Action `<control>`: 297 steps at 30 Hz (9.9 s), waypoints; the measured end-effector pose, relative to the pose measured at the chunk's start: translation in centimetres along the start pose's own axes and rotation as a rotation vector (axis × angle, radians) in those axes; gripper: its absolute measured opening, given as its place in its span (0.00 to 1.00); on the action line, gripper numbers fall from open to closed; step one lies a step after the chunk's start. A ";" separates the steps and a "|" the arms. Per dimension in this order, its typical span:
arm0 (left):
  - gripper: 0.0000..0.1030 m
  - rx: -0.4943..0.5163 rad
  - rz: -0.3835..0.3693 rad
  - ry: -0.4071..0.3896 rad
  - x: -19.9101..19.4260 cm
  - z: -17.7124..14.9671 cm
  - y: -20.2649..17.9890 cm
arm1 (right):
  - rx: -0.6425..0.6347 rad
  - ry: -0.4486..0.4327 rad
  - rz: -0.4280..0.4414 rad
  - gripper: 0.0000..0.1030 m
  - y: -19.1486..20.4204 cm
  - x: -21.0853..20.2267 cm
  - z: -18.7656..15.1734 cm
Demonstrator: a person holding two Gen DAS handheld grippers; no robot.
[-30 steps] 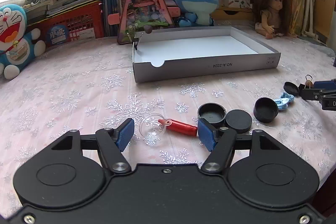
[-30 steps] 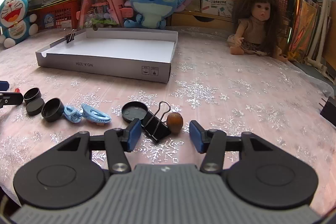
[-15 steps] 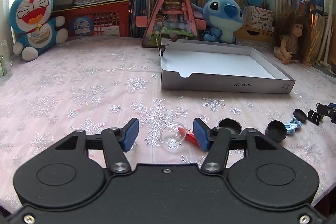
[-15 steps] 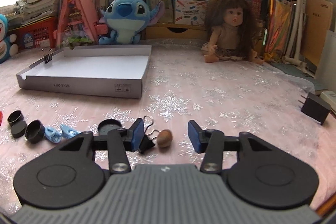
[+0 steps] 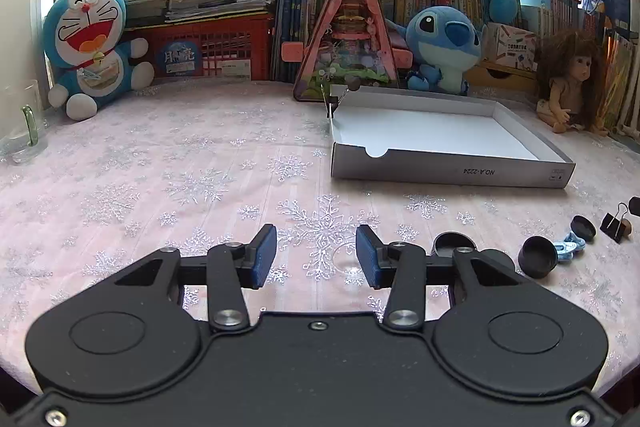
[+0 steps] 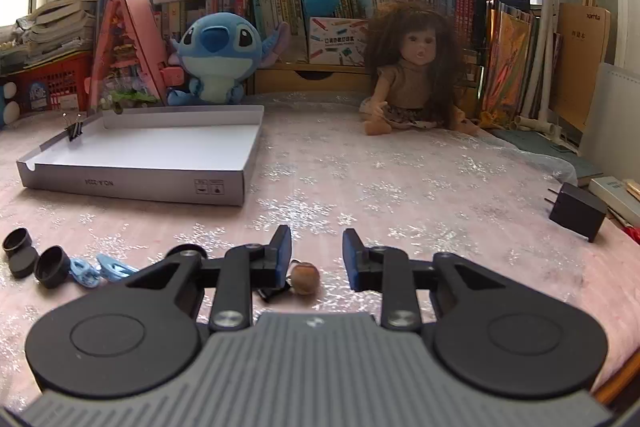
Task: Organize rigid objects
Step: 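Move the left tool to the clear lens while the right tool approaches another acorn, then close the left gripper on the clear lens while the right gripper grasps the acorn, then carry the clear lens and acorn over the white tray with both tools, then open the left gripper to release the lens while the right gripper drops the acorn, then withdraw both tools, moving the left toward a red crayon while the right approaches a black lid, then close the left gripper on the red crayon while the right gripper grasps the black lid, then carry the red crayon and black lid over the white tray with both tools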
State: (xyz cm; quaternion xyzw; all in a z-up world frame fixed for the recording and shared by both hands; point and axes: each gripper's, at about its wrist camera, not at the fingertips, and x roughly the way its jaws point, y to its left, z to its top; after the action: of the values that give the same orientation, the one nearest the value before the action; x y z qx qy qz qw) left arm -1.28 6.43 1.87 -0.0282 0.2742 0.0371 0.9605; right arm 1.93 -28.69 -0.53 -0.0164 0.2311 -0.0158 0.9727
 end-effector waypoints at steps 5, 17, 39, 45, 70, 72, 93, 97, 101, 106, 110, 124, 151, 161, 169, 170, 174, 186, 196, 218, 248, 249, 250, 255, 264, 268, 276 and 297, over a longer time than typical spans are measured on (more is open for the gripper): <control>0.40 0.021 -0.034 0.027 -0.2 -0.8 -0.6 | -0.032 0.041 0.015 0.32 0.4 0.4 -0.6; 0.40 0.034 -0.007 0.041 1.2 -1.1 -1.0 | -0.033 0.070 0.037 0.32 1.1 1.4 -1.2; 0.26 0.056 -0.003 0.014 2.3 -0.9 -1.9 | -0.020 0.036 0.024 0.17 0.8 0.6 -0.7; 0.26 0.044 0.001 0.016 2.2 -0.7 -1.7 | -0.043 0.056 0.018 0.37 1.0 1.7 -0.6; 0.26 0.035 -0.022 -0.006 1.9 1.2 -1.7 | -0.036 0.082 0.039 0.24 0.9 2.7 0.5; 0.26 0.031 -0.029 -0.010 1.8 1.7 -1.7 | -0.042 0.065 0.042 0.24 1.1 2.2 1.0; 0.26 -0.052 -0.152 0.062 6.3 9.6 -2.6 | 0.029 0.070 0.198 0.24 4.2 4.7 7.7; 0.26 -0.068 -0.154 0.100 8.4 10.8 -3.0 | 0.088 0.131 0.236 0.24 4.6 6.8 8.7; 0.26 -0.078 -0.175 0.155 10.7 11.7 -3.3 | 0.111 0.195 0.261 0.24 5.1 8.8 9.5; 0.26 -0.082 -0.171 0.237 13.8 12.6 -3.7 | 0.135 0.293 0.272 0.24 5.5 11.3 10.4; 0.26 -0.071 -0.167 0.302 15.6 12.9 -4.0 | 0.130 0.340 0.269 0.24 5.9 12.6 11.0; 0.26 -0.036 -0.136 0.366 17.6 12.1 -4.9 | 0.107 0.423 0.265 0.25 7.1 14.3 10.7; 0.54 0.012 -0.147 0.260 14.1 11.9 -5.9 | 0.103 0.377 0.285 0.50 6.5 12.8 10.7; 0.73 0.051 -0.159 0.098 8.7 10.0 -6.4 | 0.077 0.241 0.318 0.60 5.5 8.6 9.4; 0.74 0.043 -0.182 0.047 5.4 6.6 -6.0 | -0.005 0.123 0.339 0.70 5.4 5.0 6.6; 0.74 0.045 -0.181 0.043 5.1 6.2 -5.9 | -0.013 0.114 0.345 0.71 5.4 4.7 6.2; 0.76 0.068 -0.170 0.024 3.8 4.6 -5.5 | -0.056 0.081 0.346 0.73 5.6 3.4 4.5; 0.75 0.098 -0.149 0.007 1.6 1.7 -3.7 | -0.064 0.007 0.378 0.66 4.8 1.1 1.2; 0.60 0.138 -0.174 0.074 0.8 -0.6 -2.5 | -0.127 0.005 0.332 0.50 3.8 0.0 -0.6; 0.60 0.196 -0.144 0.076 3.7 -0.3 -2.7 | -0.158 0.094 0.303 0.63 4.8 2.2 -0.5; 0.47 0.106 -0.036 0.086 1.6 -0.1 0.6 | -0.126 0.095 0.293 0.64 4.7 2.6 -0.6; 0.48 0.105 -0.049 0.080 1.5 -0.1 0.3 | -0.126 0.095 0.291 0.64 4.7 2.6 -0.5; 0.51 0.104 -0.056 0.070 1.3 -0.2 -0.1 | -0.126 0.095 0.292 0.64 4.7 2.6 -0.6; 0.61 0.123 -0.029 0.030 1.4 -0.6 -2.2 | -0.124 0.096 0.288 0.66 4.7 2.7 -0.5; 0.54 0.090 -0.026 0.050 3.0 -1.1 -2.9 | -0.136 0.094 0.295 0.67 5.1 2.8 -0.4; 0.41 0.084 -0.028 0.044 3.1 -1.1 -2.8 | -0.139 0.092 0.278 0.69 5.3 2.8 -0.2; 0.40 0.085 -0.025 0.039 3.1 -0.9 -2.8 | -0.155 0.084 0.294 0.36 5.7 2.3 0.1; 0.40 0.012 -0.103 0.015 4.6 6.4 -3.2 | -0.116 0.038 0.267 0.36 6.3 3.6 4.3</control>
State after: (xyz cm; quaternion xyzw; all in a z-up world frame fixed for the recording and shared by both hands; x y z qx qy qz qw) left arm 6.24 3.99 4.93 -0.0368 0.2800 -0.0141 0.9592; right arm 7.24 -22.40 1.40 -0.0414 0.2499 0.1267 0.9591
